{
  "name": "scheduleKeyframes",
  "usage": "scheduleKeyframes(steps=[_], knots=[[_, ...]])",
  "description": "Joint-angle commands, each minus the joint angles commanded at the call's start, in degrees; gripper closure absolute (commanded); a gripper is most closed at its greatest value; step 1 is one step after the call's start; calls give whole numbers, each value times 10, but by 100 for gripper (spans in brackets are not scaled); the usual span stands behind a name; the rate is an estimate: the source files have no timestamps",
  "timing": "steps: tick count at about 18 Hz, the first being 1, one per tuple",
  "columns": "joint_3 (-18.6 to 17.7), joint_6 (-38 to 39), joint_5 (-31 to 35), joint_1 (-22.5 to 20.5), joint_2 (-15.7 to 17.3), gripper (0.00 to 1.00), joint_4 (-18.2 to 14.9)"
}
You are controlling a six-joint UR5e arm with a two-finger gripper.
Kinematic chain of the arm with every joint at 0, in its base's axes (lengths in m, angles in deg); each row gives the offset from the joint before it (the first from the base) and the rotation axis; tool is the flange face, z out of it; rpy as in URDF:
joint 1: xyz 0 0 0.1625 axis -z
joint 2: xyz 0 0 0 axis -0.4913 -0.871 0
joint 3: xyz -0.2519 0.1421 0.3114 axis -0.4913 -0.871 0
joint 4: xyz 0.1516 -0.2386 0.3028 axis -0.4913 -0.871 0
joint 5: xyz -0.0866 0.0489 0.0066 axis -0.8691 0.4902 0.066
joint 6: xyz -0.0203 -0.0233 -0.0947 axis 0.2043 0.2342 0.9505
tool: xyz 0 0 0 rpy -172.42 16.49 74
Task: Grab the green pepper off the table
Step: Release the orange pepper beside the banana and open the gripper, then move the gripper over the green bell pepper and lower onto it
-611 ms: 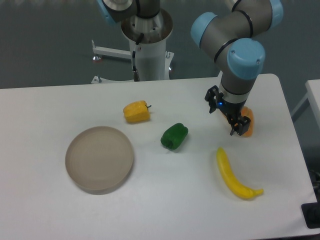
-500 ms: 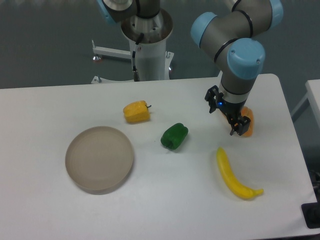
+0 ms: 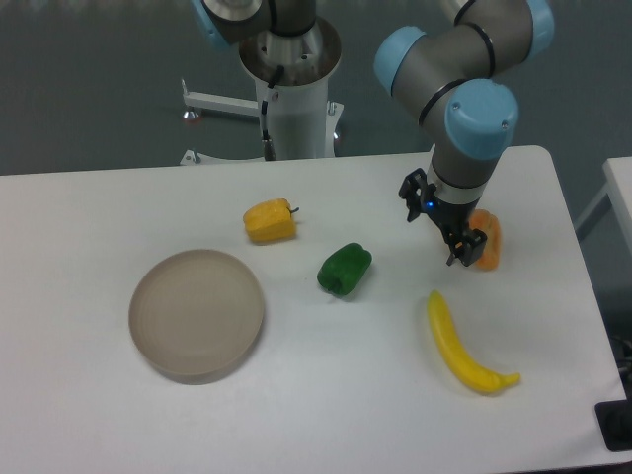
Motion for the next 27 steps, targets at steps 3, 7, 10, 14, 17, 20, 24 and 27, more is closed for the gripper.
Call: scheduleKeyframes(steps=[3, 7, 10, 14, 17, 20, 24, 27], knots=[[-17, 98, 1, 35, -9, 0, 8], [-46, 137, 0, 50, -18, 0, 9], [-56, 137, -7, 55, -19, 0, 11], [-65, 141, -32, 59, -27, 0, 11], [-81, 142, -61, 60, -35, 0, 47], [-110, 142, -73, 61, -38, 0, 95], [-107, 136, -72, 58, -31, 69, 102], [-86, 143, -70, 47, -11, 82, 97]])
